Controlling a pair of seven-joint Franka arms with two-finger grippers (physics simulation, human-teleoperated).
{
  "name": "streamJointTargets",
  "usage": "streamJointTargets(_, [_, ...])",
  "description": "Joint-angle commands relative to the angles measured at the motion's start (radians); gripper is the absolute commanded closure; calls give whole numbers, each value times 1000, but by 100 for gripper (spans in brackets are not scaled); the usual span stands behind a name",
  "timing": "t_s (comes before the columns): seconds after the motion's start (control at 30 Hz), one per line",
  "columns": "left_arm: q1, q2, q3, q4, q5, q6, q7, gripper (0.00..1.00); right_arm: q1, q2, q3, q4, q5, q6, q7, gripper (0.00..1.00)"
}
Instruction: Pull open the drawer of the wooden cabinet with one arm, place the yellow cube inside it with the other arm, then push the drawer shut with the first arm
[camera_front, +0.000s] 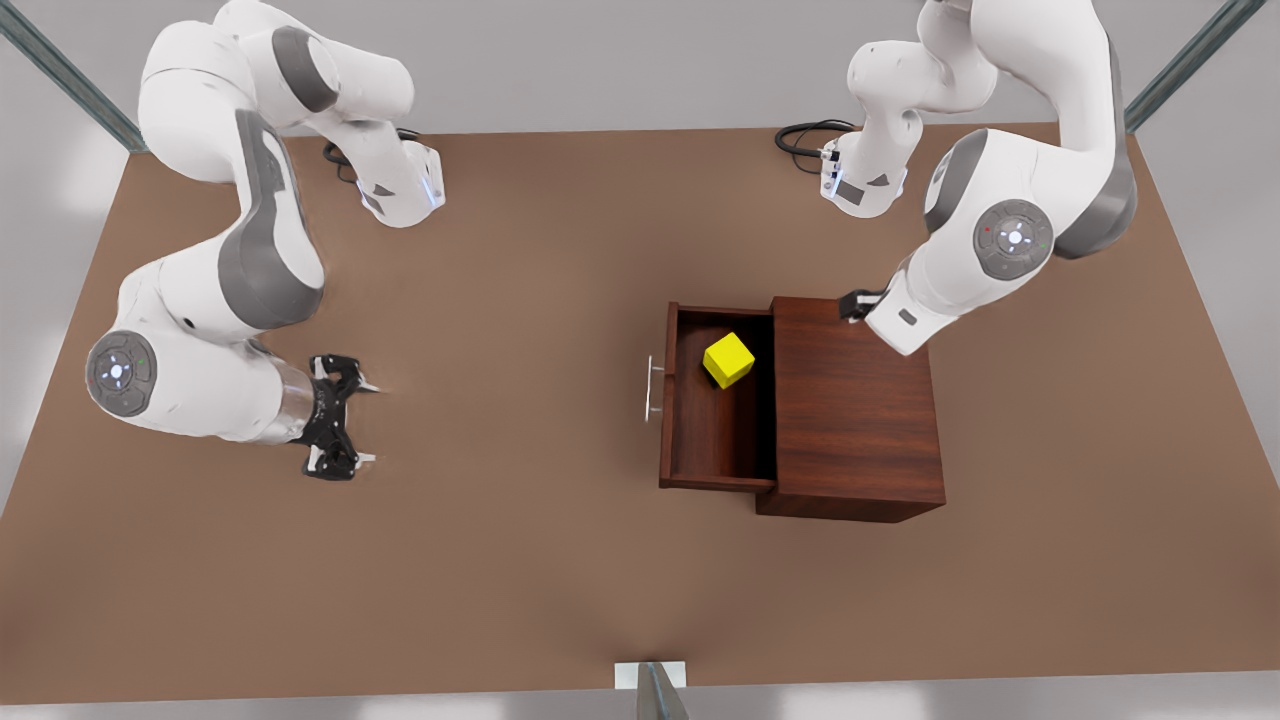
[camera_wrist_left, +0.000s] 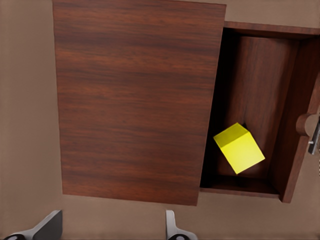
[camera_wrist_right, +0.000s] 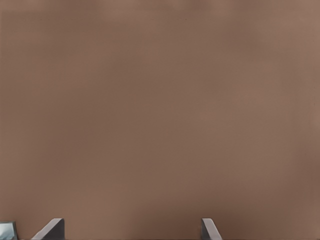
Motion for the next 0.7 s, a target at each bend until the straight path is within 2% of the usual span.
streamJointTargets(0.0, [-13, -4, -3, 15, 4, -11, -37, 0, -74, -104, -57, -262, -102, 127, -1283, 0])
streamJointTargets(0.07, [-14, -4, -5, 20, 3, -11, -35, 0, -66, -178, -125, -422, -104, 163, -1547, 0])
streamJointTargets(0.1, [-14, -4, -5, 22, 1, -11, -35, 0, -66, -233, -139, -530, -104, 233, -1593, 0])
streamJointTargets(0.17, [-27, 1, -22, 38, 9, -13, -37, 0, -67, -291, -163, -601, -107, 256, -1590, 0])
streamJointTargets(0.23, [-63, 16, -34, 51, 17, -11, -38, 0, -72, -275, -168, -572, -127, 215, -1569, 0])
streamJointTargets(0.27, [-183, 42, -34, 71, 113, 18, -37, 0, -71, -267, -168, -566, -125, 203, -1549, 0])
streamJointTargets(0.3, [-264, 99, -32, 138, 179, 23, -90, 0, -71, -258, -169, -548, -125, 187, -1547, 0])
streamJointTargets(0.33, [-318, 173, -34, 271, 215, 38, -221, 0, -71, -256, -169, -538, -125, 186, -1547, 0])
streamJointTargets(0.4, [-376, 210, -52, 347, 204, 188, -293, 0, -71, -255, -169, -538, -125, 184, -1547, 0])
streamJointTargets(0.43, [-407, 269, -97, 423, 205, 232, -446, 0, -71, -255, -169, -535, -125, 184, -1547, 0])
streamJointTargets(0.47, [-481, 305, -95, 457, 205, 329, -601, 0, -72, -255, -169, -531, -125, 184, -1547, 0])
streamJointTargets(0.53, [-591, 400, -86, 497, 228, 495, -857, 0, -72, -255, -169, -522, -125, 177, -1547, 0])
streamJointTargets(0.67, [-695, 524, -75, 512, 351, 595, -1091, 0, -72, -239, -169, -495, -127, 150, -1549, 0])
